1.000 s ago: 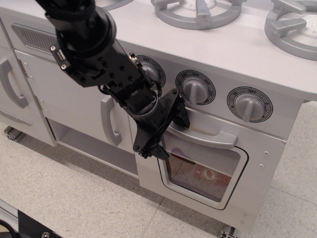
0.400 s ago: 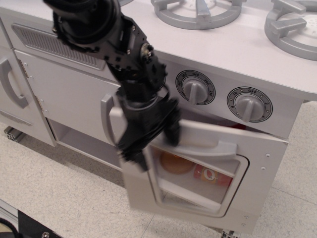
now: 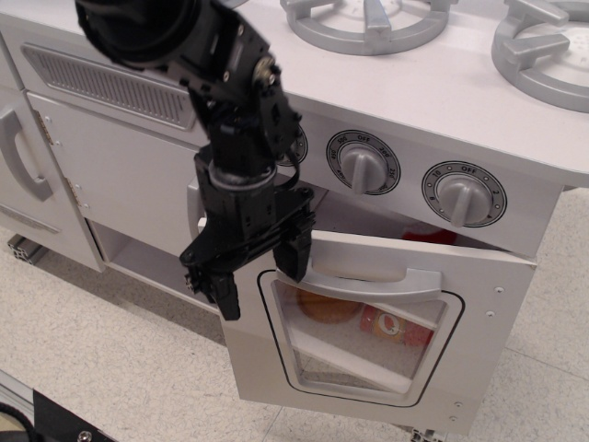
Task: Open oven
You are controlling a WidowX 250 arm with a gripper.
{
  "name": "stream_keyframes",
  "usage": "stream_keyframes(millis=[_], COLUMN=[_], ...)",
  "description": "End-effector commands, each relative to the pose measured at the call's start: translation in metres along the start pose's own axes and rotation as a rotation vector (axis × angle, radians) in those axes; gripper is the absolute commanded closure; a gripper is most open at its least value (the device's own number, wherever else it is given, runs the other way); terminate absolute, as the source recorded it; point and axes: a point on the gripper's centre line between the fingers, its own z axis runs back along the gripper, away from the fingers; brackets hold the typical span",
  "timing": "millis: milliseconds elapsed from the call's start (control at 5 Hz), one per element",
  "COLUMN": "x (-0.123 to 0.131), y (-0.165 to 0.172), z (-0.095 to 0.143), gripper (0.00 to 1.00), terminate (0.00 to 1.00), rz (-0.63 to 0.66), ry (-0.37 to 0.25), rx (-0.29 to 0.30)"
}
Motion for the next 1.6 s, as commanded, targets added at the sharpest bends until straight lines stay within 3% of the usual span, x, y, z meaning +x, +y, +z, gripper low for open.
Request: stream_keyframes(millis=[0, 400, 600, 800, 1000, 1200, 1400], x=[0.027, 0.081, 0.096, 0.099, 0.107, 0.109, 0.107], y=[-0.018, -0.037, -0.039, -0.039, -0.037, -0.04, -0.041], z=[0.057, 0.066, 0.06, 0.05, 0.032, 0.01, -0.002], gripper=[0.0, 0.0, 0.0, 0.0, 0.0, 0.0, 0.0], terminate=[0.0, 0.0, 0.0, 0.0, 0.0, 0.0, 0.0], rz=[-0.16, -0.394, -0.437, -0.519, -0.559, -0.63, -0.634], ry=[-0.137, -0.3, -0.325, -0.321, -0.346, -0.298, -0.269], rx=[-0.135, -0.19, -0.142, -0.059, -0.024, -0.008, -0.034])
